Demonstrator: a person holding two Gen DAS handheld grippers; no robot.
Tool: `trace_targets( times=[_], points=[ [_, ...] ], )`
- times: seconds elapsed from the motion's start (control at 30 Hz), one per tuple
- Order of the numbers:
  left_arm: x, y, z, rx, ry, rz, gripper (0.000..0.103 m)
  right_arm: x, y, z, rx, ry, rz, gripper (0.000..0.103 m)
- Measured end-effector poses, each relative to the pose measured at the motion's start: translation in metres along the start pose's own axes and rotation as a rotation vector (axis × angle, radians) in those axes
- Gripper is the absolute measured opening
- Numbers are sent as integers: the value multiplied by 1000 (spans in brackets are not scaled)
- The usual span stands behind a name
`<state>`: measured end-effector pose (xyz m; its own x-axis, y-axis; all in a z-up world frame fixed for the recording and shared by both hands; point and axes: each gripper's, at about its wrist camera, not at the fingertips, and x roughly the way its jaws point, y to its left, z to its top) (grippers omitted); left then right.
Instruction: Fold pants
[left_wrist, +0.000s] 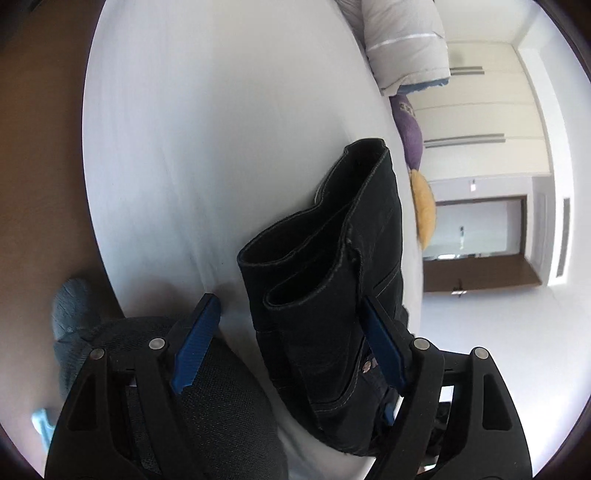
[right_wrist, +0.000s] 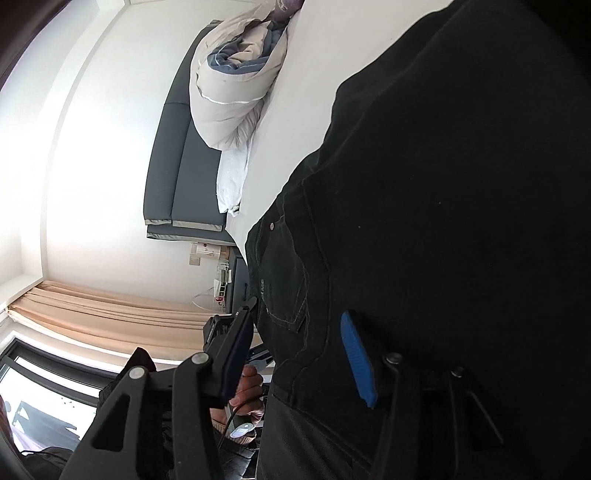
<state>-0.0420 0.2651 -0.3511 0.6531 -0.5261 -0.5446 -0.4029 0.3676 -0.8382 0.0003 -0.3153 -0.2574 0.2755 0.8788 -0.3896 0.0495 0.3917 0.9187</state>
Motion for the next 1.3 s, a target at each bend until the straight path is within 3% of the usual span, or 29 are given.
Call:
trace_targets(
  times=[0.07,0.17,0.23,0.5,0.63,0.87,1.03,1.23,1.3],
  points=[
    [-3,2,1,-27,-19,-5,71,-2,0,1,5,0,4,53],
    [-11,-1,-1,-3,-23,-25,42,-16,-4,-1,11,-6,7,53],
    [-17,0,0,-32,-26,-44,36,-17,-5,-1,12,-9,7,53],
    [-38,-14,-5,-71,-35,-35,23,-21,-2,3,-1,-16,6,56],
    [-54,-30,-11,-24,-46,-29,15,-23,-5,5,6,-31,4,56],
    [-50,-51,-10,24,-72,-6,13,-29,-7,4,14,-61,32,56],
    [-59,-82,-21,139,-95,29,13,-24,-19,7,37,-48,-9,54],
    [-62,-161,-49,388,-112,67,12,-23,-20,10,69,-47,-6,54],
    [-59,-189,-63,476,-107,71,12,-30,-15,8,70,-67,19,65]
  ],
)
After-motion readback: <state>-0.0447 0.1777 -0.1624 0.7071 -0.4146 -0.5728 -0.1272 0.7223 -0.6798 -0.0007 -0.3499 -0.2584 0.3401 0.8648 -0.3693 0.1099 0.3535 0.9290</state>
